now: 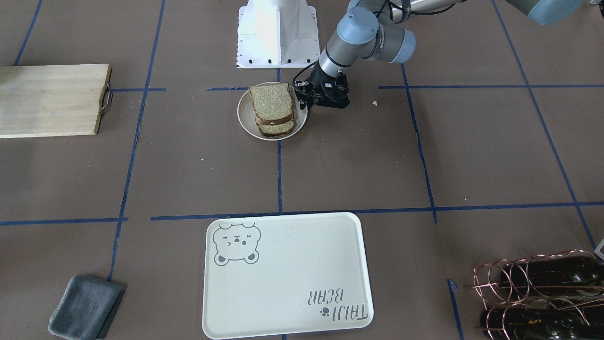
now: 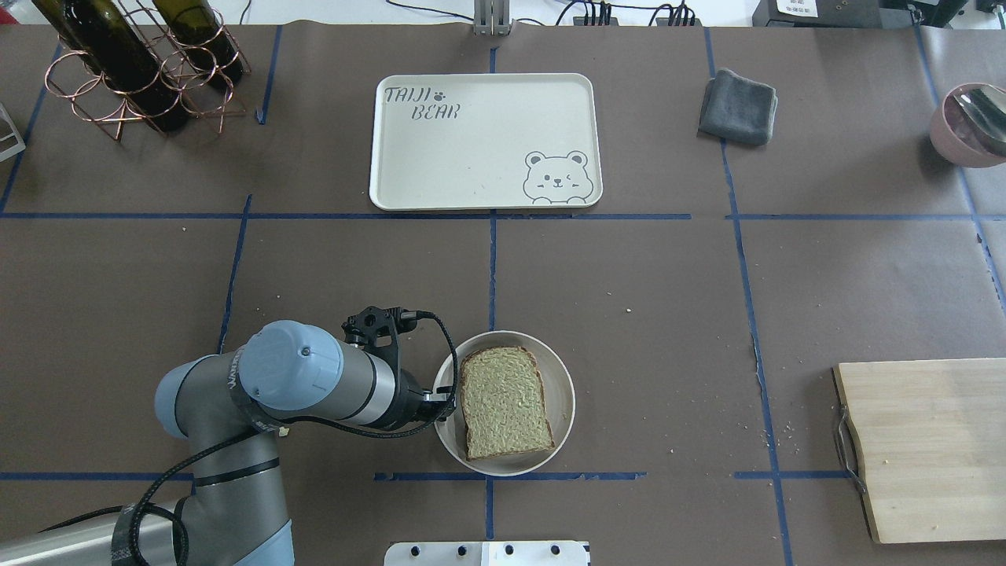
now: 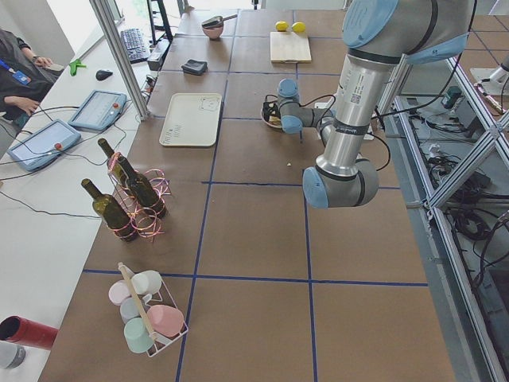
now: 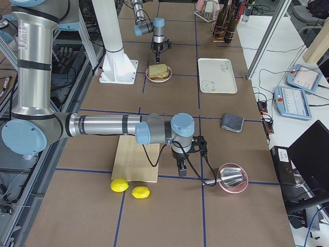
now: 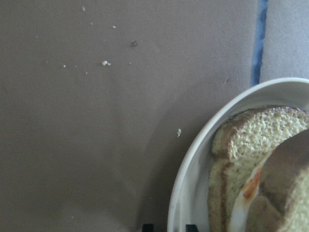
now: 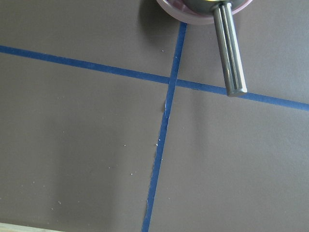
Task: Make sandwich and place on tray
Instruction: 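Reach the left gripper to the rim of the white plate, then grip the plate rim with the left gripper and lift it toward the tray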
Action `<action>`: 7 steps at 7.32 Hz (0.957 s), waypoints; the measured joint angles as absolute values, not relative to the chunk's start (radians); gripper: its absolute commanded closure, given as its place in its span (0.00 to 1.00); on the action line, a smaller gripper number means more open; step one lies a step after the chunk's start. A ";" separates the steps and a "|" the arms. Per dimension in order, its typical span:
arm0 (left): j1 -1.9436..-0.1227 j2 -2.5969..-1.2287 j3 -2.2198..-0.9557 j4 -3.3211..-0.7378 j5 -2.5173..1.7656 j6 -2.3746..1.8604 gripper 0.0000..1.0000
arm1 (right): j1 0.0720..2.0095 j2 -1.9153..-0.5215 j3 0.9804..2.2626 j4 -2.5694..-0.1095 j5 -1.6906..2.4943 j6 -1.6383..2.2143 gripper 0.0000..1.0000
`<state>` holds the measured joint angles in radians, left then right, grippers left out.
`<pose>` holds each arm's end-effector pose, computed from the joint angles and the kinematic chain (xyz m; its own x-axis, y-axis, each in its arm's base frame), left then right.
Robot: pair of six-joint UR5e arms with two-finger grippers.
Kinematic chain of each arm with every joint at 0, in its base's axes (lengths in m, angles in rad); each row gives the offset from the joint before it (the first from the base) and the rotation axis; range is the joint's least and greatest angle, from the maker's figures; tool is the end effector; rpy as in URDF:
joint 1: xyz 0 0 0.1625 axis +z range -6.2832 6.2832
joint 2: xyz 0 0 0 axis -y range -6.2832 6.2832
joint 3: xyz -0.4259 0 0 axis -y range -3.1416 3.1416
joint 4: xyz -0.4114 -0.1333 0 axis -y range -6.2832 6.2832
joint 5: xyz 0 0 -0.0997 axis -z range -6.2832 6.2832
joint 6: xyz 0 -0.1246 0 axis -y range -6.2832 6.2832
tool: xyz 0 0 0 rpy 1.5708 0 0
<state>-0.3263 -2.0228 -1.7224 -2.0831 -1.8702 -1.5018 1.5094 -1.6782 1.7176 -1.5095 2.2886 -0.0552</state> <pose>0.6089 -0.3080 0.2749 0.4190 -0.0722 -0.9051 0.0265 0.9974 -0.0673 0.0222 -0.4763 0.6531 0.7433 -0.1668 0.6479 0.1022 0.9854 0.1365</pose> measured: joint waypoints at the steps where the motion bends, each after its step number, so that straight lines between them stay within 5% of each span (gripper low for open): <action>1: -0.326 -2.023 -1.722 -2.083 -1.870 -1.502 1.00 | 1.509 -1.678 1.717 -1.509 2.289 -0.055 0.00; 7: -0.434 -2.024 -1.742 -2.087 -1.943 -1.488 1.00 | 1.509 -1.678 1.712 -1.509 2.286 -0.058 0.00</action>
